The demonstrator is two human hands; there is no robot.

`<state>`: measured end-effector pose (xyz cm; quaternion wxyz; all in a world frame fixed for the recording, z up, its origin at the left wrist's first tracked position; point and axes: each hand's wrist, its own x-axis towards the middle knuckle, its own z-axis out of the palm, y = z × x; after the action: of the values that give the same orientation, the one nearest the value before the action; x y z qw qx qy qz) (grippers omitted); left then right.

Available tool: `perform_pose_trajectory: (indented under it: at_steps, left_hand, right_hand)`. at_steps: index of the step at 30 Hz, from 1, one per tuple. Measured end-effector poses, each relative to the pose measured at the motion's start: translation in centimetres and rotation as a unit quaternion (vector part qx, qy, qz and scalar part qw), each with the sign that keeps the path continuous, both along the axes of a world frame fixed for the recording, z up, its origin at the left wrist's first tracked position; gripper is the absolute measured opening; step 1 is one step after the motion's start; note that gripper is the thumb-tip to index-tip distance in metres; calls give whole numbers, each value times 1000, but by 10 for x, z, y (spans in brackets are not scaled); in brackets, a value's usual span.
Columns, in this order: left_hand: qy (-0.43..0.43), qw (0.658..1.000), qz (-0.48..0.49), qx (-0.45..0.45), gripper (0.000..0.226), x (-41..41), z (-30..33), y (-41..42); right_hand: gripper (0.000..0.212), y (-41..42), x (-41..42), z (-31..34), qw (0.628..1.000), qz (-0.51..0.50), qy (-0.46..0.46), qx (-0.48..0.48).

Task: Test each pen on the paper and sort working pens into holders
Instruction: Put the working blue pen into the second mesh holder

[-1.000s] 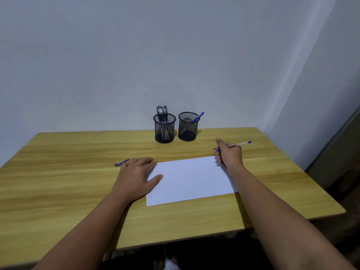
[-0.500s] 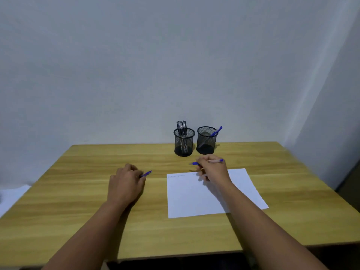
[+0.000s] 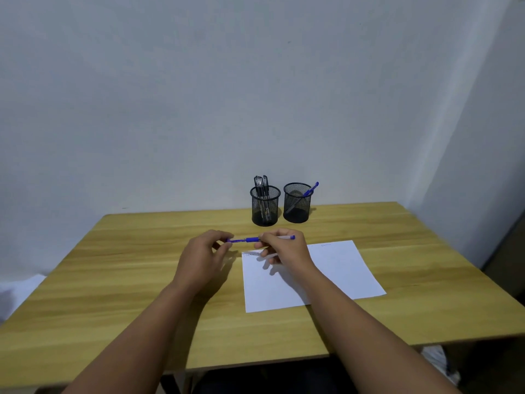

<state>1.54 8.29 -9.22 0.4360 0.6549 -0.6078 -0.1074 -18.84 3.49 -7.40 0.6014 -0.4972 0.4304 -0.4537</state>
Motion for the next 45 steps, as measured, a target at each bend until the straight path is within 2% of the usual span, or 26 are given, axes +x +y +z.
perform_pose_trajectory:
  at_steps: [5, 12, 18, 19, 21, 23, 24, 27, 31, 35, 37, 39, 41, 43, 45]
  left_hand:
    - [-12, 999, -47, -16, 16, -7, 14, 2]
    - [-20, 998, -57, -32, 16, -16, 31, 9]
    - [-32, 995, -90, -35, 16, -27, 46, 14]
    - [-5, 995, -93, -27, 16, -31, 49, 14]
    - [122, 987, -101, 3, 17, -36, 56, 13]
    - [268, 957, -105, 23, 18, -40, 63, 14]
    - [315, 944, -98, 24, 18, -41, 64, 14]
    - [400, 914, -62, 27, 17, -44, 63, 12]
    - [440, 896, -50, 41, 15, -59, 67, 1]
    - [407, 910, -42, 66, 16, -73, 74, -6]
    - [388, 916, -69, 69, 14, -81, 81, -12]
    - [337, 936, -88, 47, 19, -89, 89, -30]
    - [235, 969, -72, 16, 27, -94, 93, -57]
    - [119, 992, -47, 6, 36, -98, 95, -85]
    - [-14, 1000, -11, 2, 47, -102, 93, -114]
  right_hand:
    - [8, 2, -13, 7, 1000, 2, 10, -8]
    - [11, 11, -32, 23, 999, -30, -24, -25]
    - [10, 24, -36, 32, 1000, 5, -5, -22]
    - [9, 25, -37, 33, 1000, 6, -19, -19]
    - [8, 26, -39, 35, 998, 1, -54, -12]
    - [10, 26, -43, 36, 997, -6, -72, -14]
    - [11, 27, -46, 36, 997, -1, -73, -16]
    - [8, 28, -56, 38, 998, 40, -38, -22]
    - [3, 25, -63, 33, 994, 59, 69, -62]
    - [6, 18, -64, 30, 988, 46, 117, -91]
    - [12, 3, -69, 35, 970, 74, 203, -115]
    - [10, -22, -75, 46, 934, 78, 309, -162]
    - [11, -52, -81, 62, 920, 4, 341, -192]
    - [2, -82, -84, 82, 928, -89, 297, -208]
    - [6, -113, -84, 97, 927, -149, 258, -228]
